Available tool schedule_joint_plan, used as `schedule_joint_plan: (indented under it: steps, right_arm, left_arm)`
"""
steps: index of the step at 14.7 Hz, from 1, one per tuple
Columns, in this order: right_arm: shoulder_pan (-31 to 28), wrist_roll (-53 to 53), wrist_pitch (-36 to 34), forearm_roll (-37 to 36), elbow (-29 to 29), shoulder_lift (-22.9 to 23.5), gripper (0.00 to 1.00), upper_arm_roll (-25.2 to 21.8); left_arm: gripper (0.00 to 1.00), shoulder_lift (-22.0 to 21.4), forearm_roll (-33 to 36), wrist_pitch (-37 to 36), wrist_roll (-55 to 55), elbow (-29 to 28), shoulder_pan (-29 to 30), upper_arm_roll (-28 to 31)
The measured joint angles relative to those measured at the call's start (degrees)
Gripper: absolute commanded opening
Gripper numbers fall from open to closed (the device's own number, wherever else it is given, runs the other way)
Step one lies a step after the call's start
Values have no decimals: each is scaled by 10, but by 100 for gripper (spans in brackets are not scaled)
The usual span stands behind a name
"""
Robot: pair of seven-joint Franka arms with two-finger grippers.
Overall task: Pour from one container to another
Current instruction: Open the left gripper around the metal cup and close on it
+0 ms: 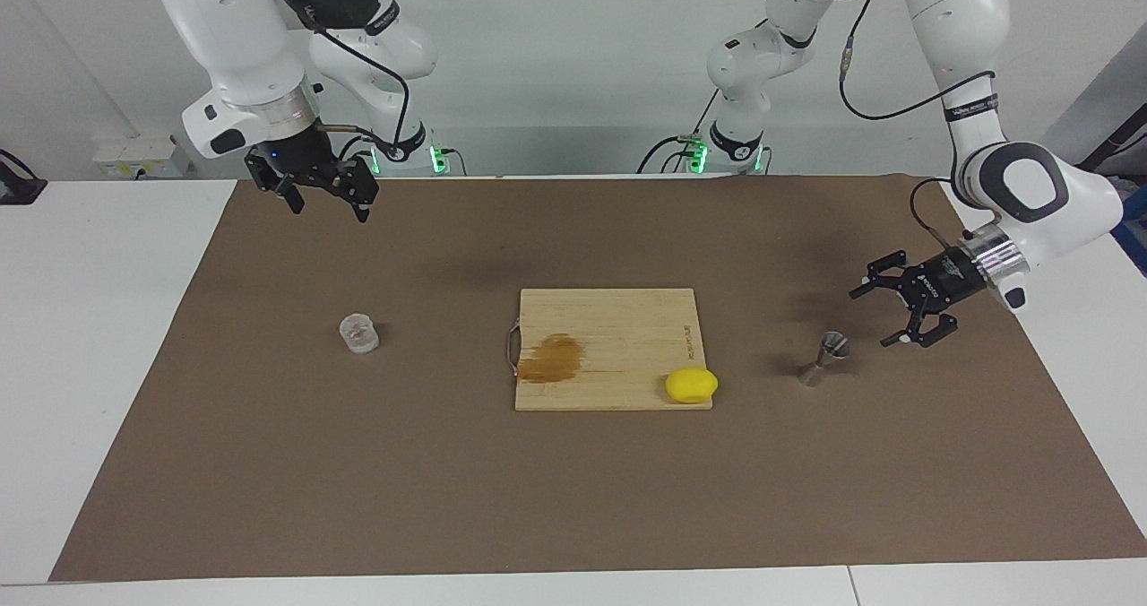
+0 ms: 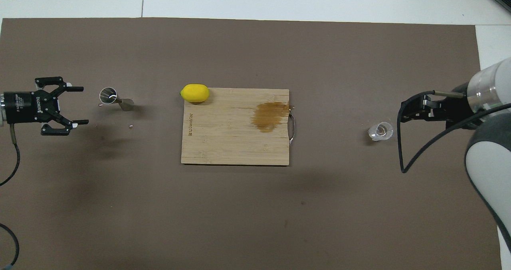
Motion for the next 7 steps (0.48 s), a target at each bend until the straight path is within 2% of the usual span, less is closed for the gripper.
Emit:
schedule_joint_plan:
  steps: [4, 7]
  right_arm:
    - [0, 0, 0, 0, 0, 0, 100, 0]
    - [0, 0, 0, 0, 0, 0, 100, 0]
  left_arm:
    - [100, -1, -57, 18, -2, -33, -2, -4]
    - [100, -2, -70, 22, -1, -37, -3, -8]
